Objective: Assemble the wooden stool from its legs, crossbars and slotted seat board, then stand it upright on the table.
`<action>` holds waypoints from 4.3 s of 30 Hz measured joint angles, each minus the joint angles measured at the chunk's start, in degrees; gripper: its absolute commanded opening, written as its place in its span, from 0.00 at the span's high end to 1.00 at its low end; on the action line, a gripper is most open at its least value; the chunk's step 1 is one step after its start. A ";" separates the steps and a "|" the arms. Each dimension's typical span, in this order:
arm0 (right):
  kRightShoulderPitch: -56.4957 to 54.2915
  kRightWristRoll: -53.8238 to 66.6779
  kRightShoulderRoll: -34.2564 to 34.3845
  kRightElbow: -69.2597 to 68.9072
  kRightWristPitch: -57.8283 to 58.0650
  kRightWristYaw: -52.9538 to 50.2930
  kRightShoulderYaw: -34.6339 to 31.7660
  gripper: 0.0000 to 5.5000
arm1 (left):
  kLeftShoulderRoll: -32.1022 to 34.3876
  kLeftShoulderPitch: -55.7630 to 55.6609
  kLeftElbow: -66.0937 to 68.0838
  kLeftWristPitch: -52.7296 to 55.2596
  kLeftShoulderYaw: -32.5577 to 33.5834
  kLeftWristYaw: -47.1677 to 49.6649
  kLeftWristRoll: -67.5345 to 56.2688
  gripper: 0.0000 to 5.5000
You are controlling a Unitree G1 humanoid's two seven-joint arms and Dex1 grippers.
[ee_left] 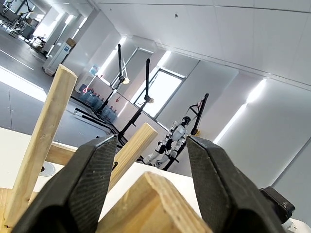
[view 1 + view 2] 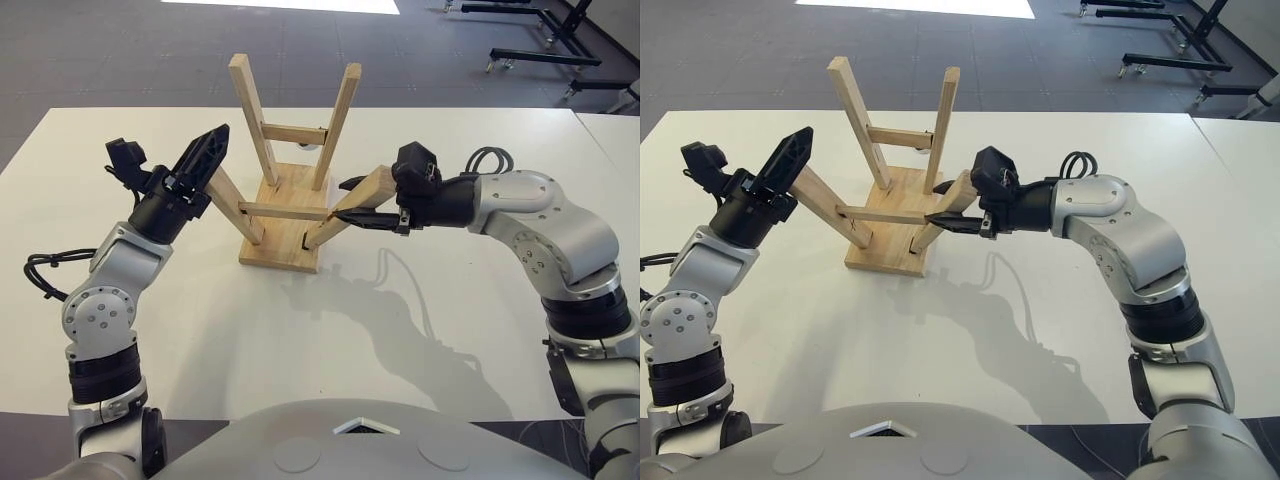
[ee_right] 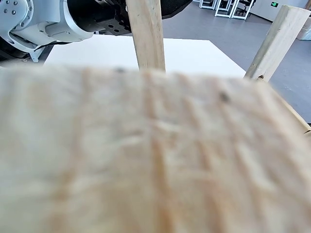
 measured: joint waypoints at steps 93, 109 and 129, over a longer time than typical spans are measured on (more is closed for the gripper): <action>-2.36 -5.73 8.31 35.43 -6.80 18.13 -4.68 0.02 | -3.34 1.72 -6.31 -6.26 -10.13 -1.50 5.83 0.53; 0.18 16.16 4.82 28.43 -4.46 21.74 -26.77 0.02 | 2.08 -0.43 -3.23 -1.87 -4.70 -6.25 4.39 0.53; -11.65 25.62 19.80 9.78 -8.36 -3.17 -24.37 0.02 | 3.91 -5.21 -0.27 2.51 -4.26 -8.96 4.50 0.53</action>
